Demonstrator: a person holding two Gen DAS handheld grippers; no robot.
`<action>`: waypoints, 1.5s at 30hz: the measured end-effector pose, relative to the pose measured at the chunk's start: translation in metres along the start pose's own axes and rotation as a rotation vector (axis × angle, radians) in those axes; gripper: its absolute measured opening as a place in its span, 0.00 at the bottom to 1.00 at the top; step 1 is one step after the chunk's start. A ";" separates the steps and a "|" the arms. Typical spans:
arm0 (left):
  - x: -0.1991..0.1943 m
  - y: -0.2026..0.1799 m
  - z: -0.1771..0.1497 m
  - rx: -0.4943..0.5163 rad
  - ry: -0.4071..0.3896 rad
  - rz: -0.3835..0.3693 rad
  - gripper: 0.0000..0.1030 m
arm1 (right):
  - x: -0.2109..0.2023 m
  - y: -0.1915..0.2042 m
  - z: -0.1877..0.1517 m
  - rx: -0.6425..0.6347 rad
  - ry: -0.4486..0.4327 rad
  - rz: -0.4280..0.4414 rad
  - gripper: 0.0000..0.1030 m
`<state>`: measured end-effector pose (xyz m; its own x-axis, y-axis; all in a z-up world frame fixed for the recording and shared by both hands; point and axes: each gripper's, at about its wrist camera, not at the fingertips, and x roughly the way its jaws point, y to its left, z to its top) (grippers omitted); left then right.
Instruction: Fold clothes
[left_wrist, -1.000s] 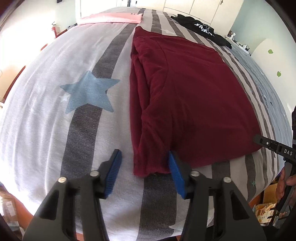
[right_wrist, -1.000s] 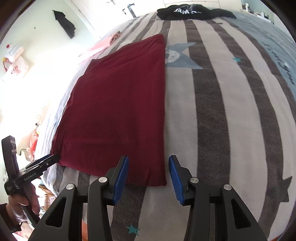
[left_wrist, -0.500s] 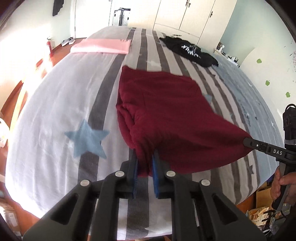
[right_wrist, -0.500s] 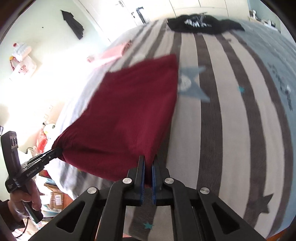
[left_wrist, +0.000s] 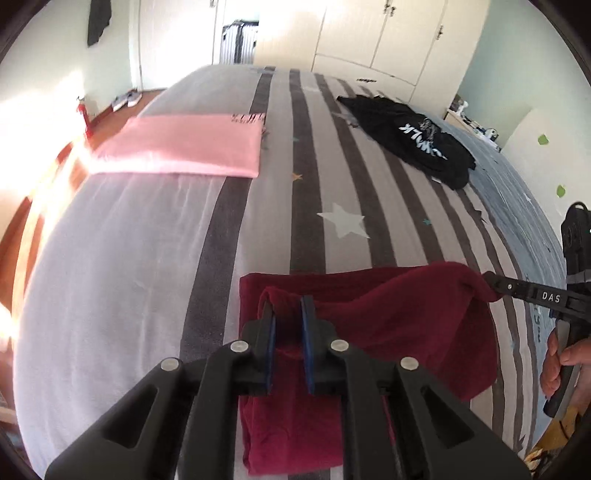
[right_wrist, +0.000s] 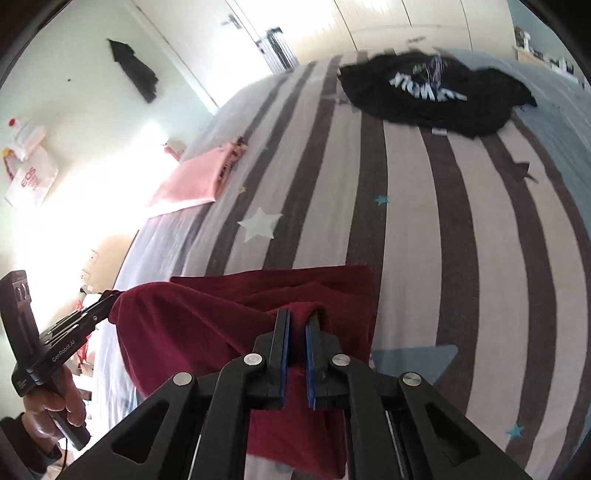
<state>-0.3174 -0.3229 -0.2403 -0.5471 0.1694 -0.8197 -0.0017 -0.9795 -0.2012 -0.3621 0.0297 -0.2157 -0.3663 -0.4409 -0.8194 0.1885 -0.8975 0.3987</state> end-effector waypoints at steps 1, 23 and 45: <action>0.003 0.010 0.000 -0.033 0.007 -0.004 0.12 | 0.009 -0.003 0.005 0.005 0.010 0.004 0.09; 0.058 0.014 -0.008 0.009 0.025 -0.054 0.24 | 0.054 -0.025 0.000 -0.054 -0.029 0.012 0.50; 0.018 -0.017 0.004 0.029 -0.107 0.041 0.13 | 0.033 -0.018 0.011 -0.128 -0.146 -0.122 0.28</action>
<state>-0.3308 -0.3038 -0.2494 -0.6338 0.1179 -0.7644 -0.0009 -0.9884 -0.1517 -0.3875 0.0312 -0.2456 -0.5197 -0.3340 -0.7864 0.2454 -0.9400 0.2370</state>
